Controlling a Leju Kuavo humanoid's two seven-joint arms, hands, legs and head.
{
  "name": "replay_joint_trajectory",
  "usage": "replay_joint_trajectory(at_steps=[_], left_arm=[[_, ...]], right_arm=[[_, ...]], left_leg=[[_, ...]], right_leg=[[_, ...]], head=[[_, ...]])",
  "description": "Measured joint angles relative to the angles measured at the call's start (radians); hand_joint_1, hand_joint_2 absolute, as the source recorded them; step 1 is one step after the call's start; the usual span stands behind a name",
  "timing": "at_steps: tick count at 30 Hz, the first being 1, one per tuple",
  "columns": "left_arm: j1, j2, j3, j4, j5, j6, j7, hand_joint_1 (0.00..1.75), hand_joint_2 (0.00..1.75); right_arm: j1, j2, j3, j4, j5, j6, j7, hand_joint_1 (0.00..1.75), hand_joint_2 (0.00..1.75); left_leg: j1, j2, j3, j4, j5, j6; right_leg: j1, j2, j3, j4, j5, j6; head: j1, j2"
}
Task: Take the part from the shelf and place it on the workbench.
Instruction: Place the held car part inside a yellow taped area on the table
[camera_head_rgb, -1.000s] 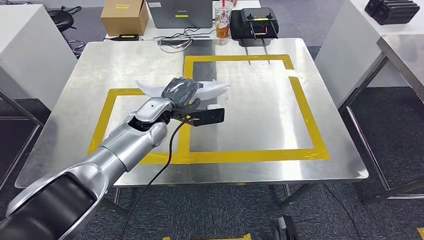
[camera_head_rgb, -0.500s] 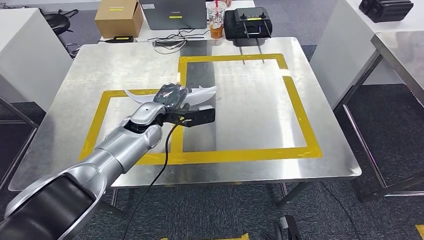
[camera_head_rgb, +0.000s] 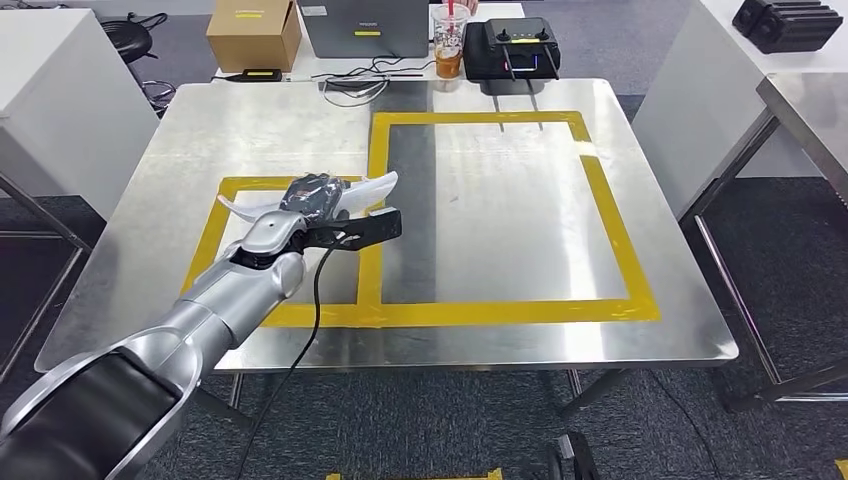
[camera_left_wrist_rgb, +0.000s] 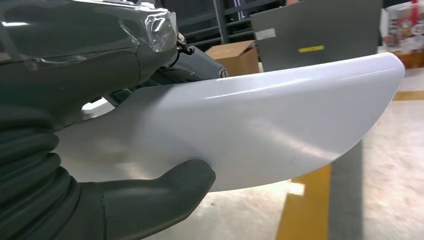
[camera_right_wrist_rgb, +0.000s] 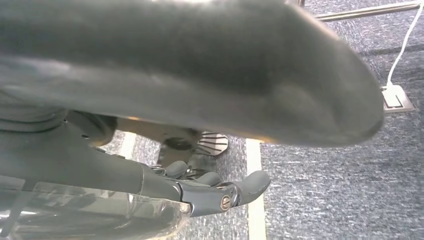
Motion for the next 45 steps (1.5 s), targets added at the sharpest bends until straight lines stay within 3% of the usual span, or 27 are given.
replay_joint_trajectory(at_steps=[3,5,8,9,10,11,12,14,16,20,22,24,25,26,28,30,32,34,36,39,40,41,42,45], left_arm=[[0.001,0.023,0.022,0.008,-0.014,0.005,0.005,1.68,1.75],[0.001,0.04,0.038,0.013,-0.024,0.009,0.011,1.68,1.75],[0.004,0.064,0.058,0.021,-0.036,0.012,0.022,1.68,1.75],[0.007,0.071,0.062,0.025,-0.04,0.012,0.027,1.68,1.75],[0.01,0.079,0.066,0.029,-0.042,0.012,0.033,1.68,1.75],[0.012,0.087,0.071,0.032,-0.044,0.012,0.039,1.68,1.75],[0.013,0.096,0.077,0.035,-0.045,0.012,0.046,1.68,1.75],[0.012,0.114,0.093,0.038,-0.051,0.015,0.056,1.68,1.75],[0.013,0.131,0.109,0.04,-0.059,0.019,0.061,1.68,1.75],[0.018,0.152,0.143,0.045,-0.074,0.028,0.065,1.68,1.75],[0.019,0.156,0.159,0.047,-0.076,0.033,0.065,1.68,1.75],[0.025,0.158,0.171,0.049,-0.076,0.034,0.065,0.84,1.75],[0.03,0.159,0.176,0.051,-0.076,0.035,0.065,0.42,1.75],[0.033,0.161,0.181,0.052,-0.076,0.035,0.064,0.0,1.75],[0.035,0.162,0.192,0.053,-0.076,0.035,0.06,0.0,1.75],[0.034,0.164,0.202,0.053,-0.075,0.034,0.055,0.0,0.87],[0.033,0.167,0.212,0.053,-0.074,0.033,0.051,0.0,0.0],[0.033,0.168,0.222,0.053,-0.074,0.036,0.046,0.0,0.0],[0.032,0.171,0.234,0.053,-0.072,0.043,0.04,0.0,0.0],[0.035,0.176,0.251,0.054,-0.063,0.054,0.032,0.0,0.0],[0.039,0.176,0.256,0.054,-0.059,0.058,0.029,0.0,0.0],[0.042,0.177,0.262,0.055,-0.056,0.061,0.027,0.0,0.0],[0.044,0.177,0.268,0.055,-0.052,0.065,0.024,0.0,0.0],[0.04,0.18,0.292,0.055,-0.03,0.077,0.006,0.0,0.0]], right_arm=[[-0.001,0.0,0.001,0.0,0.002,-0.002,0.002,0.0,0.0],[-0.002,-0.002,0.001,0.0,0.002,-0.002,0.003,0.0,0.0],[-0.003,-0.004,0.001,0.0,0.001,-0.002,0.003,0.0,0.0],[-0.003,-0.004,0.001,0.0,0.001,-0.002,0.003,0.0,0.0],[-0.003,-0.004,0.001,0.0,0.0,-0.002,0.003,0.0,0.0],[-0.003,-0.005,0.001,0.0,-0.001,-0.002,0.004,0.0,0.0],[-0.003,-0.005,0.001,0.0,-0.002,-0.002,0.004,0.0,0.0],[-0.003,-0.005,0.001,0.0,-0.003,-0.002,0.004,0.0,0.0],[-0.003,-0.006,0.001,0.0,-0.004,-0.003,0.004,0.0,0.0],[-0.003,-0.009,0.002,0.0,-0.004,-0.003,0.006,0.0,0.0],[-0.004,-0.012,0.002,0.0,-0.003,-0.003,0.007,0.0,0.0],[-0.004,-0.015,0.002,0.0,-0.003,-0.003,0.008,0.0,0.0],[-0.004,-0.016,0.002,0.0,-0.003,-0.003,0.01,0.0,0.0],[-0.004,-0.017,0.002,0.0,-0.003,-0.003,0.011,0.0,0.0],[-0.006,-0.02,0.002,0.0,-0.003,-0.003,0.013,0.0,0.0],[-0.01,-0.022,0.002,0.0,-0.003,-0.003,0.014,0.0,0.0],[-0.013,-0.023,0.003,0.0,-0.004,-0.003,0.017,0.0,0.0],[-0.015,-0.023,0.004,0.0,-0.004,-0.002,0.02,0.0,0.0],[-0.018,-0.022,0.006,0.0,-0.004,0.0,0.021,0.0,0.0],[-0.02,-0.023,0.011,0.0,-0.005,0.001,0.021,0.0,0.0],[-0.02,-0.023,0.013,0.0,-0.006,0.001,0.021,0.0,0.0],[-0.02,-0.023,0.015,0.0,-0.006,0.001,0.021,0.0,0.0],[-0.021,-0.022,0.017,0.0,-0.007,0.001,0.021,0.0,0.0],[-0.024,-0.02,0.021,0.0,-0.008,-0.002,0.021,0.0,0.0]], left_leg=[[0.0,0.0,-0.005,0.005,-0.002,-0.013],[0.004,0.001,-0.02,0.033,-0.022,-0.026],[0.014,0.002,-0.102,0.208,-0.107,-0.045],[0.017,0.002,-0.132,0.269,-0.128,-0.048],[0.019,0.002,-0.147,0.298,-0.131,-0.049],[0.021,0.002,-0.144,0.288,-0.116,-0.049],[0.022,0.002,-0.12,0.237,-0.085,-0.047],[0.02,0.002,-0.047,0.093,-0.025,-0.039],[0.014,0.002,-0.006,0.016,-0.007,-0.032],[0.014,0.002,0.002,-0.004,-0.001,-0.012],[0.017,0.002,0.005,-0.012,0.004,-0.001],[0.014,0.001,0.005,-0.013,0.005,0.002],[0.013,0.0,0.005,-0.012,0.005,0.002],[0.013,0.0,0.005,-0.012,0.004,0.002],[0.014,-0.002,0.004,-0.008,0.003,-0.001],[0.009,-0.003,0.0,0.002,-0.002,-0.008],[0.006,-0.003,-0.004,0.007,-0.004,-0.017],[0.009,-0.003,-0.007,0.009,-0.006,-0.026],[0.013,-0.001,-0.026,0.05,-0.034,-0.037],[0.021,0.001,-0.113,0.238,-0.12,-0.052],[0.023,0.001,-0.138,0.288,-0.134,-0.054],[0.024,0.001,-0.145,0.299,-0.129,-0.054],[0.024,0.001,-0.131,0.269,-0.107,-0.053],[0.021,0.001,-0.027,0.066,-0.024,-0.042]], right_leg=[[0.003,0.002,0.01,-0.016,0.007,-0.022],[0.0,0.003,0.011,-0.018,0.009,-0.032],[-0.002,0.003,0.012,-0.019,0.009,-0.039],[-0.002,0.003,0.012,-0.019,0.008,-0.039],[-0.002,0.003,0.013,-0.018,0.008,-0.039],[-0.001,0.004,0.013,-0.018,0.008,-0.039],[-0.001,0.005,0.014,-0.018,0.008,-0.039],[0.002,0.007,0.015,-0.018,0.007,-0.038],[0.005,0.007,0.012,-0.018,0.007,-0.034],[0.006,0.005,-0.001,-0.005,-0.001,-0.021],[0.005,0.004,-0.047,0.091,-0.045,-0.026],[0.005,0.004,-0.114,0.231,-0.095,-0.03],[0.005,0.004,-0.135,0.271,-0.103,-0.027],[0.005,0.004,-0.137,0.272,-0.097,-0.021],[0.003,0.002,-0.082,0.156,-0.047,-0.004],[0.002,0.001,-0.015,0.025,-0.004,-0.002],[0.005,0.002,0.005,-0.013,0.006,-0.015],[0.004,0.002,0.005,-0.014,0.009,-0.027],[-0.001,0.003,0.008,-0.016,0.011,-0.037],[-0.001,0.003,0.009,-0.016,0.012,-0.045],[-0.001,0.003,0.009,-0.016,0.012,-0.045],[-0.001,0.003,0.009,-0.016,0.012,-0.045],[-0.001,0.003,0.009,-0.016,0.012,-0.045],[0.002,0.004,0.009,-0.016,0.013,-0.043]], head=[[-0.001,0.0],[-0.002,0.0],[-0.006,0.0],[-0.006,0.0],[-0.006,0.0],[-0.006,0.0],[-0.006,0.0],[-0.006,0.0],[-0.006,0.0],[-0.004,0.0],[-0.003,0.0],[-0.002,0.0],[-0.001,0.0],[-0.001,0.0],[-0.001,0.0],[-0.002,0.0],[-0.003,0.0],[-0.004,0.0],[-0.006,0.0],[-0.009,0.0],[-0.009,0.0],[-0.009,0.0],[-0.009,0.0],[-0.009,0.0]])
